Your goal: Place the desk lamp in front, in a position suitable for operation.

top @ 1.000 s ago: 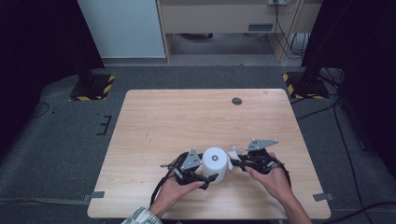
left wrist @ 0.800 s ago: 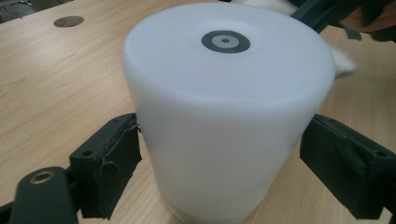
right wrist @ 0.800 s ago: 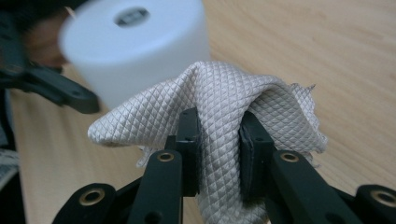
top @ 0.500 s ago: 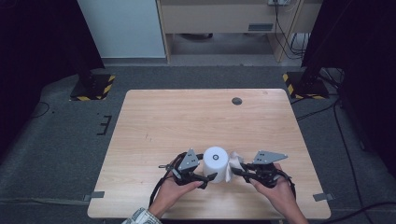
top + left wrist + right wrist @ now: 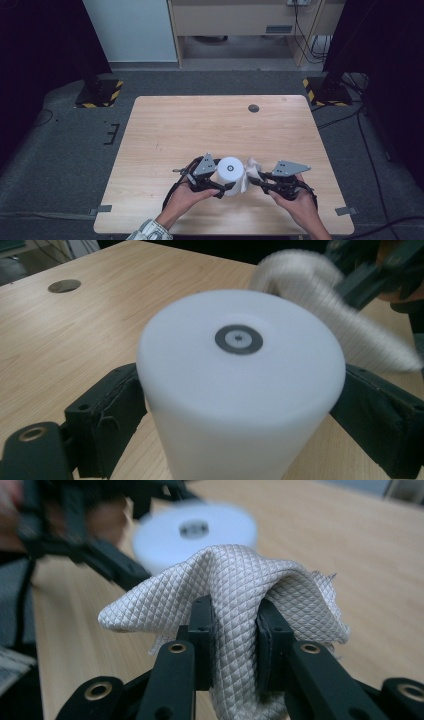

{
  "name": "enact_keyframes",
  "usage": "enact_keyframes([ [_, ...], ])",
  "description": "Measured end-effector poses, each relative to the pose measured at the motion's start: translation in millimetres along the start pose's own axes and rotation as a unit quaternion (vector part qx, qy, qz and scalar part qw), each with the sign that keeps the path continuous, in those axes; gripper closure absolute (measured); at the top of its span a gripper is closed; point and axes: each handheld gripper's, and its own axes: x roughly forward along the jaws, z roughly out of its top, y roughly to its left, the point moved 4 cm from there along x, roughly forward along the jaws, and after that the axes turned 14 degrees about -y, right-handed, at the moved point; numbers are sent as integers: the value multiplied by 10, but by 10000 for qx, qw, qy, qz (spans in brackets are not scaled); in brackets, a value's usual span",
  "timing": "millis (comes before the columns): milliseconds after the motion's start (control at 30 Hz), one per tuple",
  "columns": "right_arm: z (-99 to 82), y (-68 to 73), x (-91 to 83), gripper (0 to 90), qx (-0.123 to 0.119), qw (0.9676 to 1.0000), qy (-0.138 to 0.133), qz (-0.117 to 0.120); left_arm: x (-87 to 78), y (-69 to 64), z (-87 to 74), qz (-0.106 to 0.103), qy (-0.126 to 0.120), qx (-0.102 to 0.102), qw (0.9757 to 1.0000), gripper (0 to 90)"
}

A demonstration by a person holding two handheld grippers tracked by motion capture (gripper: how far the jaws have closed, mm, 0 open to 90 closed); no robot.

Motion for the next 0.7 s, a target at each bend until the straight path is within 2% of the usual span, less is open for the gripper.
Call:
enact_keyframes([
  [33,49,0,-25,731,-14,9999,-159,40,36,11,24,-82,26,37,10000,81],
  [100,50,1,-8,732,-52,9999,-152,40,66,12,26,-134,43,38,9999,78],
  [167,-3,5,42,731,-91,9999,31,50,71,11,22,-102,55,50,9999,79],
  [200,-3,5,42,731,-91,9999,31,50,71,11,22,-102,55,50,9999,80],
  [233,-75,4,96,731,-100,9997,228,62,61,15,21,-81,61,48,9999,80],
  [267,-75,4,96,731,-100,9997,228,62,61,15,21,-81,61,48,9999,81],
  [300,-142,11,139,732,-70,9992,399,59,53,20,18,-68,54,32,10000,81],
  [333,-158,18,150,732,-66,9990,438,67,50,22,17,-55,55,28,10000,81],
  [500,-342,86,295,730,-258,9939,1067,64,31,42,15,-5,65,4,10000,81],
  [633,-385,62,334,730,-313,9918,1239,7,26,51,13,-15,73,-3,10000,81],
  [700,-356,17,321,730,-291,9929,1146,-107,26,51,12,-20,75,-2,10000,81],
])
